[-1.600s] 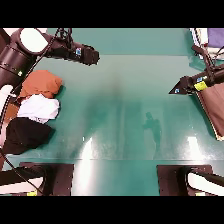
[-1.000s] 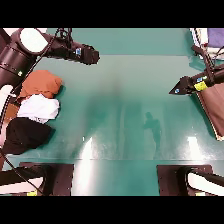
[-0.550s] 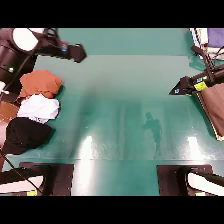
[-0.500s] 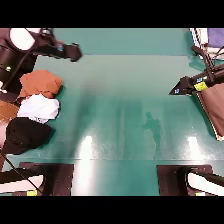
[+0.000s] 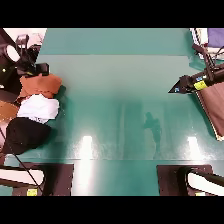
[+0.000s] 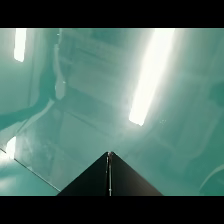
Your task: Fold the shirts.
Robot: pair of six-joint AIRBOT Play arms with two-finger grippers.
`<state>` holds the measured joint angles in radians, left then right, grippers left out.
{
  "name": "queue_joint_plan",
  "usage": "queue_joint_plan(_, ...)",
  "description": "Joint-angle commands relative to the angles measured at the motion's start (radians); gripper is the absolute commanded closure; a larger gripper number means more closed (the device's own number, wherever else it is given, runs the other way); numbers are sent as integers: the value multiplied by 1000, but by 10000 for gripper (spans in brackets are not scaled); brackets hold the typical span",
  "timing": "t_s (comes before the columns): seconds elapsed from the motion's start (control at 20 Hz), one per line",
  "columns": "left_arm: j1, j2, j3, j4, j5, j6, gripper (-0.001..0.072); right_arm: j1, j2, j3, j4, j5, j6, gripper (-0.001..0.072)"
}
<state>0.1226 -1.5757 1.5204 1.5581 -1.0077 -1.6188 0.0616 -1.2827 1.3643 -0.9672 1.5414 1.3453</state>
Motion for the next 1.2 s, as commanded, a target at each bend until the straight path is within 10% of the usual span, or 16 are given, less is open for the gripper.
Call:
queue_joint_plan(0.0, 38, -85, -24, 11, 12, -4, 126, 1, 0, 0, 4, -28, 6, 694)
queue_joint_plan(0.1, 38, -101, -27, 10, 31, -5, 185, 1, 0, 0, 7, -27, 17, 693)
queue_joint_plan(0.2, 38, -100, -25, 10, 41, -1, 684, 1, 0, 0, 7, -11, 19, 694)
queue_joint_plan(1.15, -457, 423, 295, -391, -278, 284, 680, 0, -1, 130, 5, -75, 19, 694)
